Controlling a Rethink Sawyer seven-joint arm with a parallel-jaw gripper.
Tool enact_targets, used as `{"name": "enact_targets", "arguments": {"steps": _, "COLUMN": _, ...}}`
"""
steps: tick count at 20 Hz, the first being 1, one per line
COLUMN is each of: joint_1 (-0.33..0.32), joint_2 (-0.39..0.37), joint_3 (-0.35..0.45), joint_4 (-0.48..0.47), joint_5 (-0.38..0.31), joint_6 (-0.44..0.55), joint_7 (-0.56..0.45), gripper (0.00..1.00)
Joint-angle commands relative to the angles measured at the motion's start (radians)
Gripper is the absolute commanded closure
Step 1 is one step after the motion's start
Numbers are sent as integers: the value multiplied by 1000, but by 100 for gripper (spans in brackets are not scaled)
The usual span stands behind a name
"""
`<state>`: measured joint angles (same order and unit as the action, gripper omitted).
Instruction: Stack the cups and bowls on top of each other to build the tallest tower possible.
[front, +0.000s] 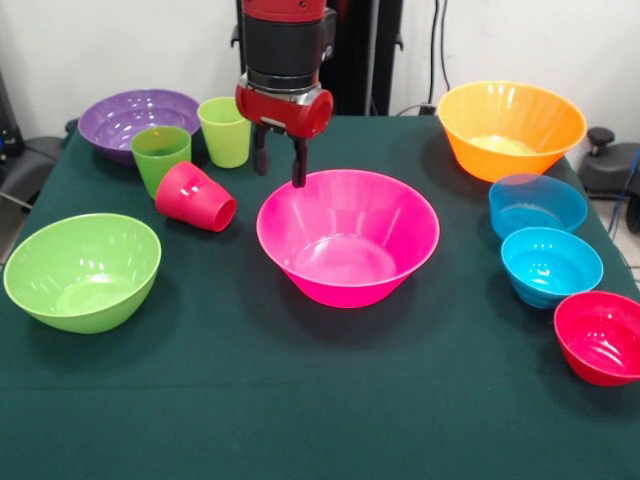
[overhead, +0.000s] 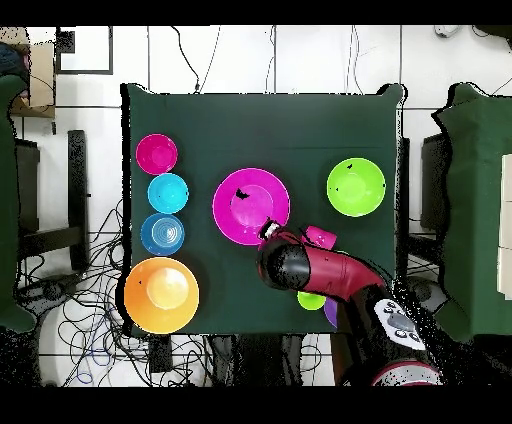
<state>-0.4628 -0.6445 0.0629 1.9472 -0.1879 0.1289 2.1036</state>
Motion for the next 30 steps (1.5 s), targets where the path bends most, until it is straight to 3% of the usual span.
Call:
{"name": "enact_targets", "arguments": {"steps": 1, "joint_1": 14, "joint_2": 50, "joint_3": 38, "joint_4": 13, "joint_5": -62, "joint_6": -47, "joint_7": 56, "gripper": 0}}
{"name": "enact_targets", "arguments": {"steps": 30, "joint_1": 6, "joint_2": 110, "joint_3": 46, "joint_4": -3, "joint_5": -74, "joint_6": -125, "joint_7": 66, "gripper": 0}}
